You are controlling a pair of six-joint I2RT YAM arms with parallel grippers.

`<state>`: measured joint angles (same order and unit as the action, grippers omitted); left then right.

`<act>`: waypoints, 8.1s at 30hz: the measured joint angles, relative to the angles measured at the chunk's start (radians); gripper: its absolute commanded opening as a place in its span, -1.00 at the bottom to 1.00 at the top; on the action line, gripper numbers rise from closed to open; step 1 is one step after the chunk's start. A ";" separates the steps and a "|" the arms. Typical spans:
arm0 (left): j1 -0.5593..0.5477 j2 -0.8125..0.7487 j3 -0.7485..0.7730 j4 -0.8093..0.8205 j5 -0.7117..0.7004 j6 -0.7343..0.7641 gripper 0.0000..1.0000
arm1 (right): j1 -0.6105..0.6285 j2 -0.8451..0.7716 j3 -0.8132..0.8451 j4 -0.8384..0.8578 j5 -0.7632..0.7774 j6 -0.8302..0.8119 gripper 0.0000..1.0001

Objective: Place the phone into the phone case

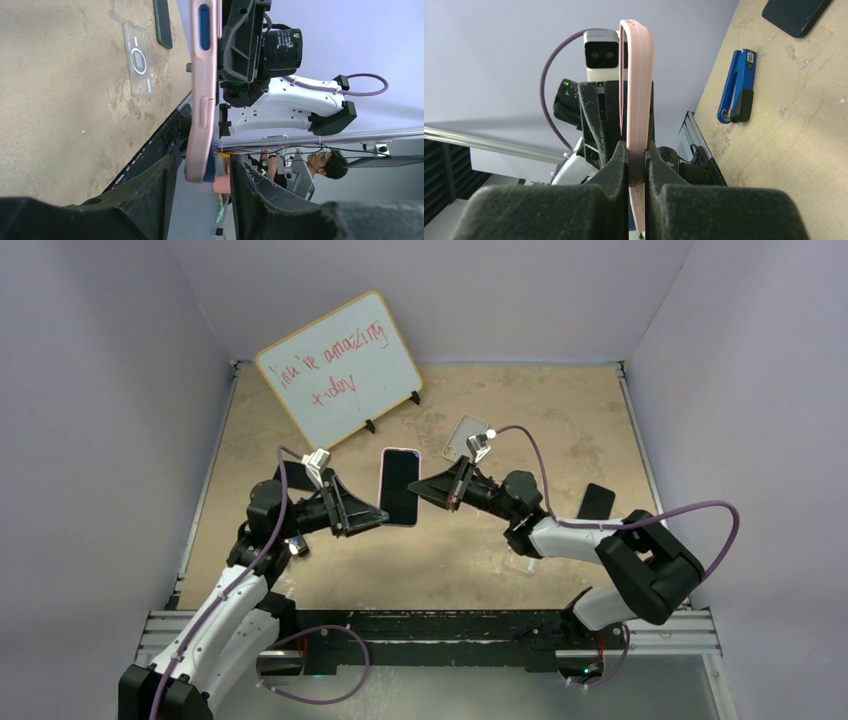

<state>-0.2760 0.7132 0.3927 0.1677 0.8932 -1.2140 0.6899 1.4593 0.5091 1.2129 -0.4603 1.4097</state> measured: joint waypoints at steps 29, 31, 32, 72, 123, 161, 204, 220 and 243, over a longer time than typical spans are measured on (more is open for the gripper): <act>-0.004 0.033 0.080 -0.217 -0.054 0.160 0.03 | -0.004 0.047 0.005 0.008 -0.033 0.004 -1.00; -0.003 0.034 0.114 -0.272 -0.080 0.203 0.11 | -0.008 0.047 0.014 -0.008 -0.097 -0.010 -1.00; -0.003 0.035 0.142 -0.307 -0.093 0.233 0.13 | -0.009 0.047 0.021 -0.021 -0.136 -0.024 -1.00; -0.095 0.249 0.223 -0.367 0.140 0.551 -0.43 | 0.004 -0.080 0.196 -0.768 -0.615 -0.633 -1.00; -0.117 0.072 -0.114 0.501 -0.249 -0.317 -0.44 | -0.099 -0.278 -0.275 0.185 -0.071 0.128 -1.00; -0.117 0.023 -0.113 0.367 -0.318 -0.196 -1.00 | -0.029 -0.374 -0.173 -0.282 -0.082 -0.076 -0.35; -0.113 -0.008 -0.001 0.066 -0.298 0.097 0.19 | 0.002 -0.481 -0.199 -0.409 0.014 -0.079 -1.00; -0.113 0.011 0.163 -0.463 -0.499 0.388 0.78 | -0.109 -0.305 -0.124 -0.623 0.053 -0.211 -1.00; -0.113 0.003 0.184 -0.619 -0.625 0.571 0.78 | -0.286 0.274 0.170 -0.640 -0.195 -0.435 -0.48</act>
<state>-0.3893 0.7162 0.5770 -0.4511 0.2684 -0.6426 0.4034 1.7336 0.6792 0.5724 -0.6556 0.9745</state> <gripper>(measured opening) 0.886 0.132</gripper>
